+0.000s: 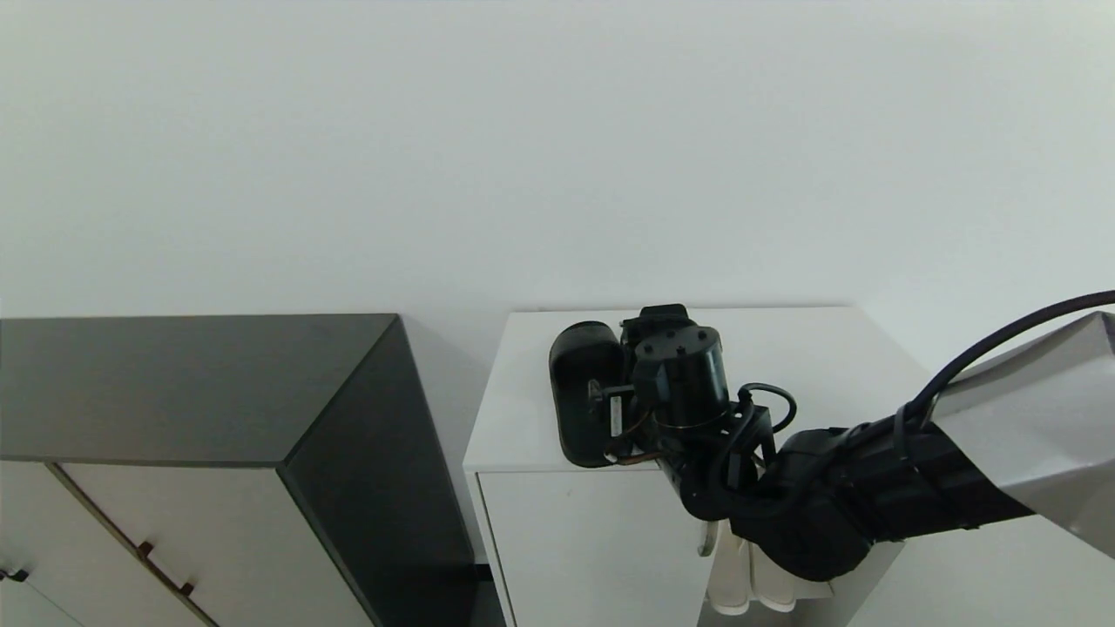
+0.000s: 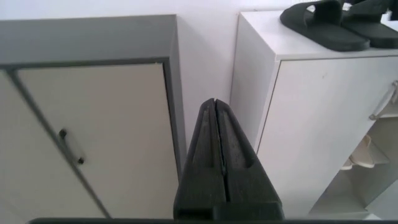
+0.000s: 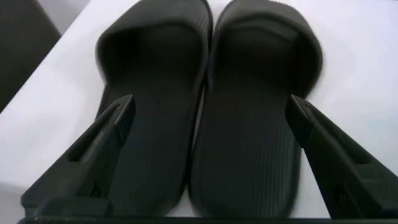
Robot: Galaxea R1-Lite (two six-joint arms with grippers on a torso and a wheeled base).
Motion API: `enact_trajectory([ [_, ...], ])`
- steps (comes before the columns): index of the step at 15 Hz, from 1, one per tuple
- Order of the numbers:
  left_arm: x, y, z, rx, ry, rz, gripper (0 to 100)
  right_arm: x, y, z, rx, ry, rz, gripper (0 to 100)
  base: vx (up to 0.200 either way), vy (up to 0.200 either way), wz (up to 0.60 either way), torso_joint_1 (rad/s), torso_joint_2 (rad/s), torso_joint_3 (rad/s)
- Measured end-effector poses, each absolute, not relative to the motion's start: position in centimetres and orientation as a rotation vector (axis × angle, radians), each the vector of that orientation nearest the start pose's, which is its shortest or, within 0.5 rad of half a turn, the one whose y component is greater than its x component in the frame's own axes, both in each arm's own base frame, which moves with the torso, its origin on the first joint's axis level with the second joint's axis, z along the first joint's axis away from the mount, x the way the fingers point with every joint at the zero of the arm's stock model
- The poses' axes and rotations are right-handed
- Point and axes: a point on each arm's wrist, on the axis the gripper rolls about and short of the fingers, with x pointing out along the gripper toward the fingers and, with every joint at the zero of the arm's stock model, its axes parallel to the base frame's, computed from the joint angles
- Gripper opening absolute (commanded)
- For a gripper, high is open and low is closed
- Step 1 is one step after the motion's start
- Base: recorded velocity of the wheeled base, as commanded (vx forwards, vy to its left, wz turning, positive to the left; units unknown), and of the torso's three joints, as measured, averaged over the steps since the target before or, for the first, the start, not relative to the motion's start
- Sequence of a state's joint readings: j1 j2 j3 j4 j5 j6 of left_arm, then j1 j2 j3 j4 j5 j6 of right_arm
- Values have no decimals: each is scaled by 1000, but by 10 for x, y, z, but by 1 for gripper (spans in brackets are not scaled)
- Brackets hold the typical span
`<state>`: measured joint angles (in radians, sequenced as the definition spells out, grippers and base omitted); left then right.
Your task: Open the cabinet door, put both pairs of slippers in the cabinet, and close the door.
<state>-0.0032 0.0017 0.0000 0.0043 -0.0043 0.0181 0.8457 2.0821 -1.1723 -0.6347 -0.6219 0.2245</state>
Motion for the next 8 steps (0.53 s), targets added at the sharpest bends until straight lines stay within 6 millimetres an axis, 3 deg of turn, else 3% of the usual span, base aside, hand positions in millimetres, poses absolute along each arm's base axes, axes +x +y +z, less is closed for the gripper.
enact_trajectory([
  [4,-23,0,75,19,5,-8,0,288,298,143,59,227,199,100,0,0,0,0,0,0],
  [8,-23,0,75,19,5,-7,0,311,301,139,68,217,169,100,0,0,0,0,0,0],
])
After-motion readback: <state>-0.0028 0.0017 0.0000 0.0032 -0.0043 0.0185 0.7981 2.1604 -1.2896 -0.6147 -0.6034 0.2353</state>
